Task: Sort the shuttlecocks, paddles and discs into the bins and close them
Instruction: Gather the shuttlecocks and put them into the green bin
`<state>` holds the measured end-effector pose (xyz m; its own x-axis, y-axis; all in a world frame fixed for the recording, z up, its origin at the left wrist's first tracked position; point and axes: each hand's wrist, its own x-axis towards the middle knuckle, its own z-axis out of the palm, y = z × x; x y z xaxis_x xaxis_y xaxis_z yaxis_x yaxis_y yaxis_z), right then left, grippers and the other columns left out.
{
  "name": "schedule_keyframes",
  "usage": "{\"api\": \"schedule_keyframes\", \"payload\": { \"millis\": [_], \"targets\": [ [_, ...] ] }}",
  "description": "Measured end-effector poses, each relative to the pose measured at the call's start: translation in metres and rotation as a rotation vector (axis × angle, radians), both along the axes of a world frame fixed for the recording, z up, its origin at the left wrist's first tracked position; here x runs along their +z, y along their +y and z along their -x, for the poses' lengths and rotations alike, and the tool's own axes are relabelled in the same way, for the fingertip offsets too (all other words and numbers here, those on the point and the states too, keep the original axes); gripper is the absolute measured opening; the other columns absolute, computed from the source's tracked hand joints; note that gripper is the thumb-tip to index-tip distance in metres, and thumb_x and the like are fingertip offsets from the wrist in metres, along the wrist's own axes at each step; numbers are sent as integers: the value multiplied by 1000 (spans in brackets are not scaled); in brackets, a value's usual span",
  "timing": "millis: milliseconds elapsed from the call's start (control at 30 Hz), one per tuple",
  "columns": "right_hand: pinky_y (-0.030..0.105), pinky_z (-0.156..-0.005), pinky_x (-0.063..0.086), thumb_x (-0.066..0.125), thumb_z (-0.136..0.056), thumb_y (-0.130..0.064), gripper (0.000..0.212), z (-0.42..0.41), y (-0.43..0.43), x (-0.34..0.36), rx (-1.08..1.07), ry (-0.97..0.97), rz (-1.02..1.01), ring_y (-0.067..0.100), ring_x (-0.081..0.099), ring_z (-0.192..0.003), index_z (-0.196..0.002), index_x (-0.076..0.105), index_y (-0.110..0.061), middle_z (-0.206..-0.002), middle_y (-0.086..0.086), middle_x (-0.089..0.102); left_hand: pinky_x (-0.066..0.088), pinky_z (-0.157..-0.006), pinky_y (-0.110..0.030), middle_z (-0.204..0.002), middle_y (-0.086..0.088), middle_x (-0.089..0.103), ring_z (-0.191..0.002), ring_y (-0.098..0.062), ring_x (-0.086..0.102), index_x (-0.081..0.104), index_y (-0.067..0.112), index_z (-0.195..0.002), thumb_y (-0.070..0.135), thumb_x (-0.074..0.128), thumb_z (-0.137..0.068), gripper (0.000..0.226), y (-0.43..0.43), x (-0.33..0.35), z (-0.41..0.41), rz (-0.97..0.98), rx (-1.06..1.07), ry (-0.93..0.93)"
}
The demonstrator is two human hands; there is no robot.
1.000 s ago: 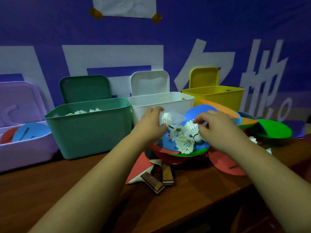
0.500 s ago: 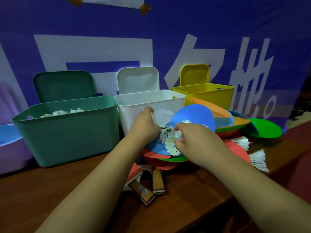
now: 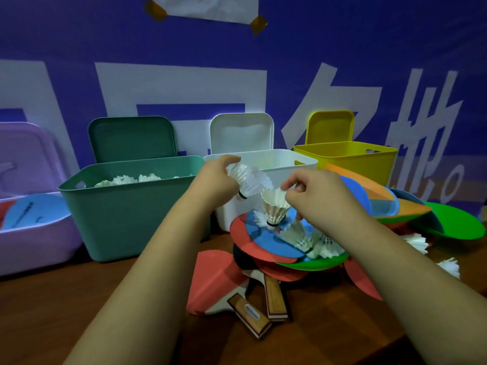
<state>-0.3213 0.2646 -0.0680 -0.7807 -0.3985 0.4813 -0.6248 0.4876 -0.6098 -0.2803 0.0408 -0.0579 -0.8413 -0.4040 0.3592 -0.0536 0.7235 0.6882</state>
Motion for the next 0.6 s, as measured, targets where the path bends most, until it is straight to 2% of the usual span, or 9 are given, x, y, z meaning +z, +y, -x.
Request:
{"api": "schedule_keyframes", "payload": {
  "millis": [100,233,300,400,500,600],
  "targets": [
    [38,-59,61,55,-87,-10,23,-3,-13,7,36,-93,50,15,70,-53,-92,74,-24,-62,0,70,49,-55,-24,-107,-5,66,-69,-19,64,58,39,-135,-3,61,-79,70,-12,7,-10,-9,26,-21],
    [39,-55,60,56,-86,-11,25,1,-32,7,119,-237,131,18,70,-55,-93,76,-25,-62,0,69,46,-54,-33,-96,-17,68,-60,-23,56,54,46,-122,-1,66,-74,68,-24,13,-19,2,16,-43],
    [35,-53,56,56,-87,-10,30,2,-38,6,151,-259,164,17,67,-54,-97,77,-29,-62,-3,65,51,-58,-37,-97,-17,72,-62,-24,58,54,49,-120,2,70,-73,68,-26,15,-23,2,-12,-38],
    [30,-51,52,53,-90,-5,43,-3,-45,7,248,-268,143,16,60,-54,-105,80,-35,-63,-3,59,59,-70,-46,-98,-5,73,-75,-31,70,53,52,-121,5,71,-77,67,-29,18,-28,31,-29,3],
    [22,-46,45,51,-92,-5,52,-9,-53,10,300,-198,64,11,58,-51,-113,78,-43,-61,-3,53,58,-72,-42,-103,2,71,-81,-27,71,53,57,-124,6,71,-79,70,-34,21,-31,76,-64,19],
    [16,-41,38,52,-94,-5,49,-8,-65,11,281,-148,19,8,52,-44,-115,77,-42,-55,-9,52,55,-71,-30,-109,8,67,-80,-13,69,54,56,-133,13,79,-81,72,-40,26,-39,108,-108,-6]
  ]
}}
